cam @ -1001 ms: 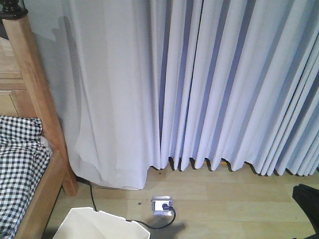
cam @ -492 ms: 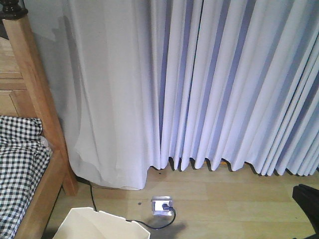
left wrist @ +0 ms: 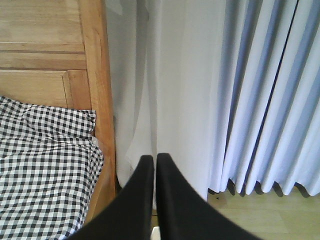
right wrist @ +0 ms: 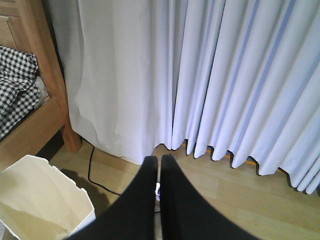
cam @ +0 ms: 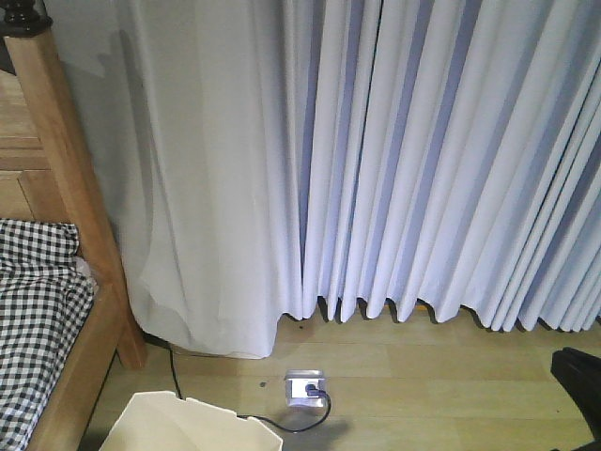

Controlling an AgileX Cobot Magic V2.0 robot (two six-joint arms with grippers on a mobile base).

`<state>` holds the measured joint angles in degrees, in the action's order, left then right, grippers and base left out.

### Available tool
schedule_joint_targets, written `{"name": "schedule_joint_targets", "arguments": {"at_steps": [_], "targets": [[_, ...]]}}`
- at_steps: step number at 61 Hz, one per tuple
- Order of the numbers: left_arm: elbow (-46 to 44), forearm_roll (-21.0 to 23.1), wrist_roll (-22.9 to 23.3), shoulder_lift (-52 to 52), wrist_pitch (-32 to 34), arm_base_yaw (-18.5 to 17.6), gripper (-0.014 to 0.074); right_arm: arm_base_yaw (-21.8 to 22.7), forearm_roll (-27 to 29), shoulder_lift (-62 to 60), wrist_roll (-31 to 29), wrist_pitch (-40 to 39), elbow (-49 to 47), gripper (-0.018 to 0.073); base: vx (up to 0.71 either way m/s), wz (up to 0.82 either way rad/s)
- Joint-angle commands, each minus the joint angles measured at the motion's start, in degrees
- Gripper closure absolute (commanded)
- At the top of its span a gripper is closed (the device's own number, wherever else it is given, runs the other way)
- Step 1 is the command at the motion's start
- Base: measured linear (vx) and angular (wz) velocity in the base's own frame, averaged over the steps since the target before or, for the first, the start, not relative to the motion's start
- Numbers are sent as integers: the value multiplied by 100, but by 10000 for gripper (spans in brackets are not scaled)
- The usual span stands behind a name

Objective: Move trash bin to bedside with robot

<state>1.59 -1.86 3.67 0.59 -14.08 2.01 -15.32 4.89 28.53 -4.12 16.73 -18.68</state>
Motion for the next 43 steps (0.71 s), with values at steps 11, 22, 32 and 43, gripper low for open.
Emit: {"name": "schedule_joint_targets", "arguments": {"at_steps": [11,22,32,43], "targets": [[151,44,4,65,381,-26,603,0,-40,12,-44,-383,-166,565,0,0],[151,44,4,65,381,-26,603,0,-40,12,-44,-383,-166,565,0,0],[151,44,4,65,381,-26,603,0,-40,12,-44,-383,-166,565,0,0],[151,44,4,65,381,-26,603,0,-40,12,-52,-383,-166,565,0,0]]}}
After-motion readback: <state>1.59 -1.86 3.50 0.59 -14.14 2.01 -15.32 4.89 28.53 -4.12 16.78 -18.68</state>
